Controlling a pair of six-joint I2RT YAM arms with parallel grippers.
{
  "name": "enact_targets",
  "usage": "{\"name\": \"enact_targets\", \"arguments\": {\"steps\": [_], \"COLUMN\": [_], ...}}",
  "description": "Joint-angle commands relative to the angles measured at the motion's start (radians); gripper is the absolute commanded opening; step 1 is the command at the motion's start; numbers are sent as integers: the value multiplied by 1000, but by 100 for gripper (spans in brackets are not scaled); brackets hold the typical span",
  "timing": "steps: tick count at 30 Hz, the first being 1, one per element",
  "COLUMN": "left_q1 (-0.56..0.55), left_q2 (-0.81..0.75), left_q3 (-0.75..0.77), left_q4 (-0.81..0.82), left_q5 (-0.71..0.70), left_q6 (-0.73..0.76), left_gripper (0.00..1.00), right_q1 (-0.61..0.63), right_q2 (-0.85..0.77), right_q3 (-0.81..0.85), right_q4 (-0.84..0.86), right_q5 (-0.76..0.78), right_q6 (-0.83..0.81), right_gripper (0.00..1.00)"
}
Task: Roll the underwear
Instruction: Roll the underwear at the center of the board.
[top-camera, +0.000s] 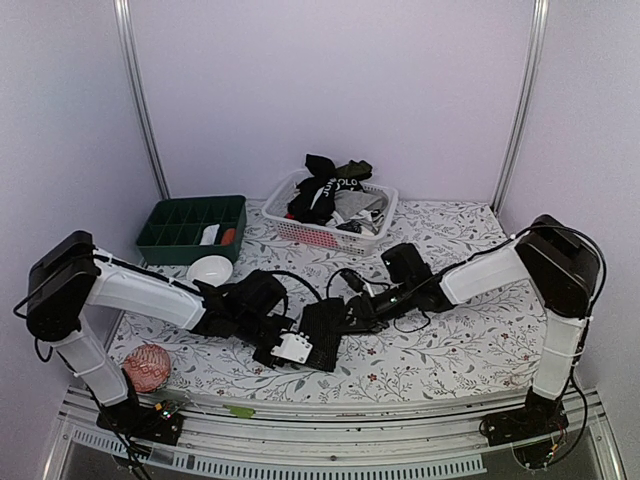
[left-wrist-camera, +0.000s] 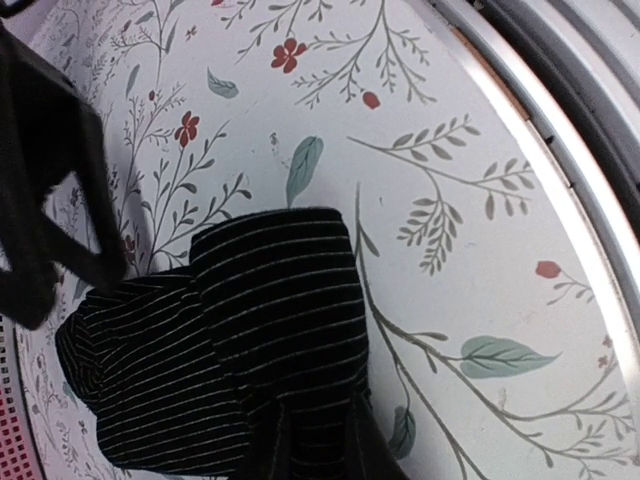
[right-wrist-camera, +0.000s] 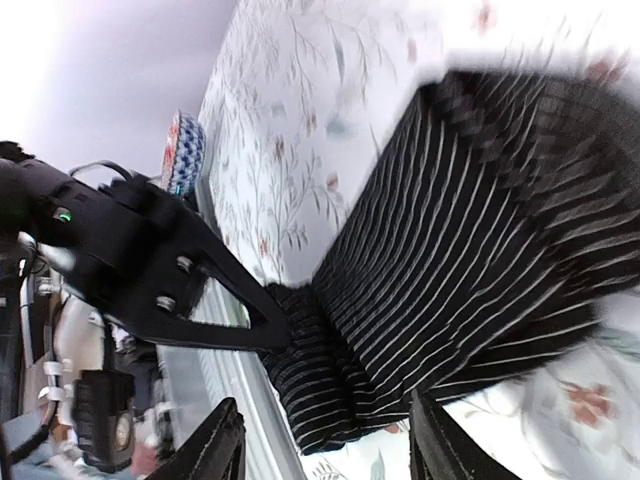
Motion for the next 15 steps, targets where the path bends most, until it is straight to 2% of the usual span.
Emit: {"name": "enact_targets", "arguments": {"steps": [1, 7, 11, 15], "left_q1": [46, 127, 167, 200], "left_q2": [99, 311, 459, 556], "left_q3": [102, 363, 515, 620], "left_q4": [-337, -707, -897, -1032], "left_q5": [151, 343, 418, 471], "left_q6": [-7, 76, 108, 138], "left_gripper": [4, 4, 3, 3], "right_q1": [-17, 13, 111, 213], "right_q2": [-196, -413, -547, -585], "right_q3": [-47, -237, -325, -326], "right_q4": [-81, -98, -114, -152], "right_q5": [250, 401, 540, 661], "right_q6": [-157, -253, -322, -353], "right_gripper": [60, 60, 60, 60]}}
